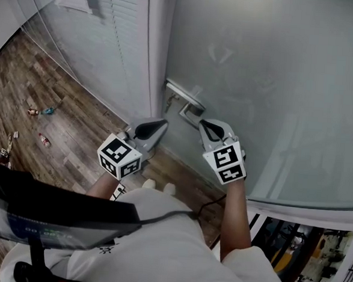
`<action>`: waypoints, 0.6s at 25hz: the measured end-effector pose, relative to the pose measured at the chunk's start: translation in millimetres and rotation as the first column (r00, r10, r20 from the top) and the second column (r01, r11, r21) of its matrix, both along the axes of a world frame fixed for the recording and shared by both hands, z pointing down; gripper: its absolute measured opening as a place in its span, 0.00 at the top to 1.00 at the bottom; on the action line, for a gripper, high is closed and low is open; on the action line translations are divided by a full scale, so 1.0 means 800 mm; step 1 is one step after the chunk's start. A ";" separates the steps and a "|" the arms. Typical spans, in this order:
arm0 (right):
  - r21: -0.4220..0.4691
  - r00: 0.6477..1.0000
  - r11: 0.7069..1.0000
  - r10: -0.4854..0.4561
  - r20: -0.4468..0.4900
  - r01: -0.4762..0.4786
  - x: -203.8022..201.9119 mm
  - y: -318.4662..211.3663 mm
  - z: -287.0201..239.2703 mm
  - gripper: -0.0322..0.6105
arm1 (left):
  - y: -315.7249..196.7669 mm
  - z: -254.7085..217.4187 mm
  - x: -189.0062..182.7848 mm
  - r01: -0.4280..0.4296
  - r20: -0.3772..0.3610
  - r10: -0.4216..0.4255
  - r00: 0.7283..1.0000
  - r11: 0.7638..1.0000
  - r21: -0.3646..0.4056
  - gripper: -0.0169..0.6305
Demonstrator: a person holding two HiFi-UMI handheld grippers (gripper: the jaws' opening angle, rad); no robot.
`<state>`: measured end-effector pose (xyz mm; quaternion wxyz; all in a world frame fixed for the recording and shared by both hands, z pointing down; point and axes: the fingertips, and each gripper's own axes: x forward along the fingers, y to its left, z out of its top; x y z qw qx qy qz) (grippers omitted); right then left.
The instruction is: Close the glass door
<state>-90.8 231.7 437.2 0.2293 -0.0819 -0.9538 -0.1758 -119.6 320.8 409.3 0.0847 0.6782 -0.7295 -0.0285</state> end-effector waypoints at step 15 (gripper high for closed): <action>-0.364 0.927 0.925 0.225 0.300 -0.106 0.059 0.014 -0.045 0.94 | -0.009 -0.024 0.005 -0.008 0.015 0.007 1.000 0.999 0.047 0.97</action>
